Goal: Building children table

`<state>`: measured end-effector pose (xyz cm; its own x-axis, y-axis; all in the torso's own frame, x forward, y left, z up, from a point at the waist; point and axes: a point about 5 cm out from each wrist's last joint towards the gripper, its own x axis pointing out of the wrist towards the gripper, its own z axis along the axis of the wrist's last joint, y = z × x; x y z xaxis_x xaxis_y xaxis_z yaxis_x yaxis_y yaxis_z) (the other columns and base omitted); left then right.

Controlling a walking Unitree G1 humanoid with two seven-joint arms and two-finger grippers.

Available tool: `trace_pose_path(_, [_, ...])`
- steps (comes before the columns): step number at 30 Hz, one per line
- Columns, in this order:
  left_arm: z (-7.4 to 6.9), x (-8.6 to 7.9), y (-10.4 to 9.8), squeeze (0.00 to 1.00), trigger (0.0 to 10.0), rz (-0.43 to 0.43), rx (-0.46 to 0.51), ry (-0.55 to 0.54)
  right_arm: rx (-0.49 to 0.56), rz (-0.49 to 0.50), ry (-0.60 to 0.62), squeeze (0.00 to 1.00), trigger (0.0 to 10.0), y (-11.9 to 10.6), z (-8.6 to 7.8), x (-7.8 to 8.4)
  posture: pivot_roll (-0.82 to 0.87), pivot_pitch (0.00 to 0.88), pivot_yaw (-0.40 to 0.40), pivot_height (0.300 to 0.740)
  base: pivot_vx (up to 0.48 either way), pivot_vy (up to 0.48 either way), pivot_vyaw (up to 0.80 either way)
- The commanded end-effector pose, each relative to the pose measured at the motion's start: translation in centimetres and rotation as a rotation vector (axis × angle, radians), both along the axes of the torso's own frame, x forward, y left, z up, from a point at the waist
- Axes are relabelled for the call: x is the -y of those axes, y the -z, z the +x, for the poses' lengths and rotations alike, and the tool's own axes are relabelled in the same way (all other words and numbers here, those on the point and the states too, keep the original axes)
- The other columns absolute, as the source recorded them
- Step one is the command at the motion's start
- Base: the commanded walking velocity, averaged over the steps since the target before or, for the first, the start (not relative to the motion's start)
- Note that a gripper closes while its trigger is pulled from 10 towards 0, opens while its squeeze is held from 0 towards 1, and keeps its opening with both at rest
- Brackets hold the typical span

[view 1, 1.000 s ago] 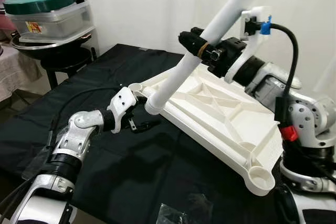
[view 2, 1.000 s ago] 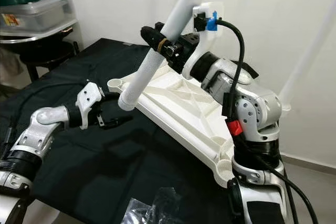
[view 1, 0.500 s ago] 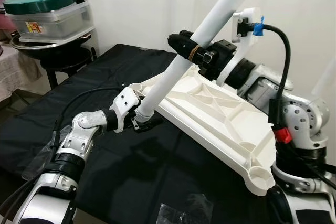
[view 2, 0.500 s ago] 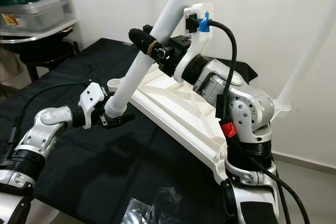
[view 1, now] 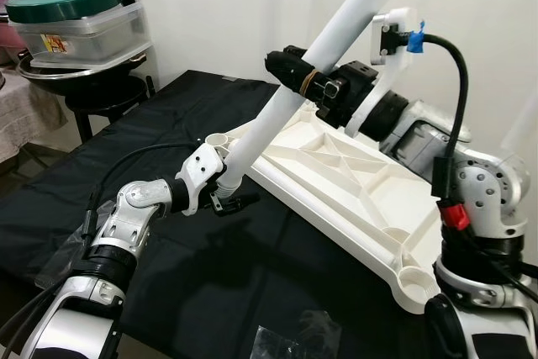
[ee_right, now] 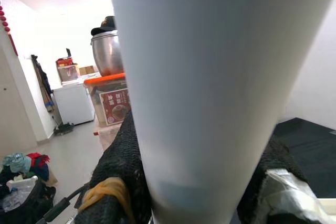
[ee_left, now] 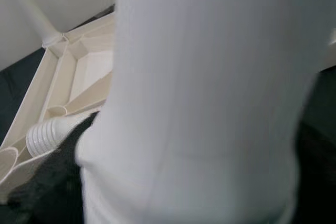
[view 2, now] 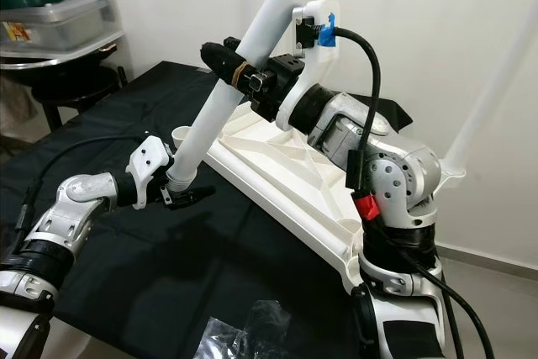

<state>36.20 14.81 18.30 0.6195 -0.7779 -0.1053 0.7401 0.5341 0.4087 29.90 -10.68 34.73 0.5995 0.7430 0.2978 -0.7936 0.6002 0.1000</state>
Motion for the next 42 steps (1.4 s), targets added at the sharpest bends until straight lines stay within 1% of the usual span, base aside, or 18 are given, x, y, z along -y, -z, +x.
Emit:
trace_pose_path(1, [0.0, 0.2, 0.5, 0.00, 3.1, 0.024, -0.017, 0.018, 0.051, 0.017, -0.021, 0.00, 10.0, -1.2, -0.7, -0.1, -0.01, 0.000, -0.006, 0.740, 0.000, 0.000, 0.00])
trace_pose_path(3, [0.0, 0.2, 0.5, 0.00, 3.1, 0.024, -0.017, 0.018, 0.051, 0.017, -0.021, 0.00, 10.0, -1.2, -0.7, -0.1, -0.01, 0.000, -0.006, 0.740, 0.000, 0.000, 0.00])
trace_pose_path(4, [0.0, 0.3, 0.2, 0.00, 0.0, 0.005, 0.007, 0.016, 0.043, 0.014, -0.021, 0.00, 10.0, -1.0, -0.7, -0.2, -0.01, 0.000, -0.007, 0.740, 0.000, 0.000, 0.00])
trace_pose_path(9, [0.1, 0.2, -0.3, 0.00, 0.0, -0.018, 0.024, 0.007, 0.027, 0.011, -0.016, 0.00, 10.0, -0.5, -0.6, -0.3, 0.00, 0.000, -0.011, 0.740, 0.000, 0.000, 0.00])
trace_pose_path(18, [0.2, 0.1, -0.4, 0.00, 0.0, -0.013, 0.033, -0.003, 0.010, 0.015, -0.010, 0.00, 10.0, -0.1, -0.5, -0.4, 0.00, 0.000, -0.011, 0.740, 0.000, 0.000, 0.00])
trace_pose_path(19, [0.2, 0.1, -0.4, 0.00, 0.0, -0.007, 0.037, -0.007, 0.006, 0.019, -0.007, 0.89, 10.0, 0.0, -0.4, -0.3, 0.00, 0.000, -0.011, 0.740, 0.000, 0.000, 0.00])
trace_pose_path(20, [0.2, 0.1, -0.3, 0.00, 4.6, -0.004, 0.039, -0.008, 0.001, 0.028, -0.004, 1.00, 10.0, 0.0, -0.4, -0.2, 0.00, 0.000, -0.010, 0.740, 0.000, 0.000, 0.00])
trace_pose_path(22, [0.3, 0.1, -0.3, 0.00, 4.6, -0.002, 0.040, -0.009, -0.001, 0.033, -0.002, 1.00, 10.0, 0.0, -0.3, -0.1, 0.00, 0.000, -0.010, 0.740, 0.000, 0.000, 0.00])
trace_pose_path(23, [0.3, 0.1, -0.3, 0.00, 9.1, -0.001, 0.041, -0.011, -0.002, 0.037, -0.003, 1.00, 10.0, 0.0, -0.4, -0.1, 0.00, 0.000, -0.009, 0.740, 0.000, 0.000, 0.00])
trace_pose_path(24, [0.3, 0.1, -0.3, 0.00, 9.7, -0.001, 0.042, -0.010, -0.003, 0.042, -0.004, 1.00, 10.0, 0.0, -0.4, 0.0, 0.00, 0.000, -0.009, 0.740, 0.000, 0.000, 0.00])
trace_pose_path(25, [0.3, 0.1, -0.3, 0.00, 9.7, -0.001, 0.042, -0.010, -0.003, 0.042, -0.004, 1.00, 10.0, 0.0, -0.4, 0.0, 0.00, 0.000, -0.009, 0.740, 0.000, 0.000, 0.00])
trace_pose_path(26, [0.2, 0.1, -0.3, 0.00, 10.0, -0.009, 0.040, 0.001, 0.002, 0.055, -0.021, 1.00, 10.0, 0.3, -0.5, 0.4, 0.00, 0.000, -0.011, 0.740, 0.000, 0.000, 0.00])
trace_pose_path(28, [0.1, 0.2, -0.4, 0.00, 10.0, -0.012, 0.038, 0.014, 0.005, 0.067, -0.044, 1.00, 10.0, 0.8, -0.7, 0.7, 0.00, 0.000, -0.012, 0.740, 0.000, 0.000, 0.00])
trace_pose_path(32, [0.1, 0.2, -0.5, 0.00, 10.0, -0.012, 0.040, 0.019, -0.002, 0.069, -0.046, 1.00, 10.0, 1.5, -0.7, 0.9, 0.00, 0.000, -0.013, 0.740, 0.000, 0.000, 0.00])
trace_pose_path(36, [-0.1, 0.6, -1.1, 0.00, 10.0, -0.031, 0.046, 0.052, -0.067, 0.107, 0.023, 1.00, 10.0, 3.9, 0.3, 1.0, 0.02, 0.000, -0.017, 0.740, 0.000, 0.000, 0.00])
trace_pose_path(38, [-0.1, 0.6, -1.1, 0.00, 10.0, -0.031, 0.046, 0.052, -0.067, 0.107, 0.023, 1.00, 10.0, 3.9, 0.3, 1.0, 0.02, 0.000, -0.017, 0.740, 0.000, 0.000, 0.00])
trace_pose_path(40, [-0.2, 0.9, -1.1, 0.00, 10.0, -0.031, 0.043, 0.071, -0.103, 0.152, 0.052, 1.00, 10.0, 4.9, 0.8, 0.6, 0.02, 0.000, -0.016, 0.740, 0.000, 0.000, 0.00])
trace_pose_path(42, [-0.3, 0.9, -1.0, 0.00, 10.0, -0.030, 0.041, 0.076, -0.116, 0.168, 0.060, 1.00, 10.0, 5.2, 1.0, 0.4, 0.02, 0.000, -0.016, 0.740, 0.000, 0.000, 0.00])
